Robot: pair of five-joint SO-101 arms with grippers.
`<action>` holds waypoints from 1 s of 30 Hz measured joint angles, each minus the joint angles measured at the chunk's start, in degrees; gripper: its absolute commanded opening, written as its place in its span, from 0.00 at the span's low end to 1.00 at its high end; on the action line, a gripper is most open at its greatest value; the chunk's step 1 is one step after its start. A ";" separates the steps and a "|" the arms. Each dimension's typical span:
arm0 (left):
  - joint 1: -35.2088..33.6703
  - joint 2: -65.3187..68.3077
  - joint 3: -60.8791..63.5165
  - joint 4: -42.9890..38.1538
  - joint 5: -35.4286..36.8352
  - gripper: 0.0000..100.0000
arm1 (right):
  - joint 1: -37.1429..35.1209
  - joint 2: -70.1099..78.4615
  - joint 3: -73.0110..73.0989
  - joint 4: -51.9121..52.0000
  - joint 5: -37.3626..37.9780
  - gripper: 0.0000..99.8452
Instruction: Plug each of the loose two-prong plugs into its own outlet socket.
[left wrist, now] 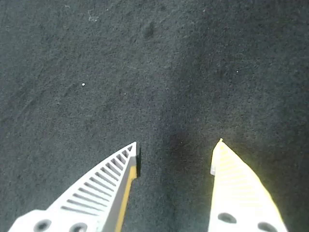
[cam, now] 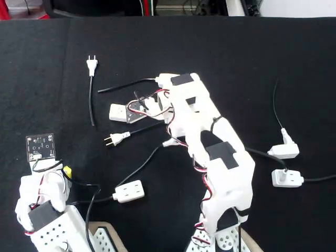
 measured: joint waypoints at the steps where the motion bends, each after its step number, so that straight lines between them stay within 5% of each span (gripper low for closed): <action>1: 0.00 0.00 0.00 0.00 0.00 0.25 | 0.00 0.09 0.00 0.44 0.00 0.07; 17: 0.00 0.00 0.00 0.00 0.00 0.25 | -8.44 0.26 7.38 1.58 0.00 0.11; 30: 0.00 0.00 0.00 0.00 0.00 0.25 | -8.70 0.26 7.65 1.76 0.00 0.01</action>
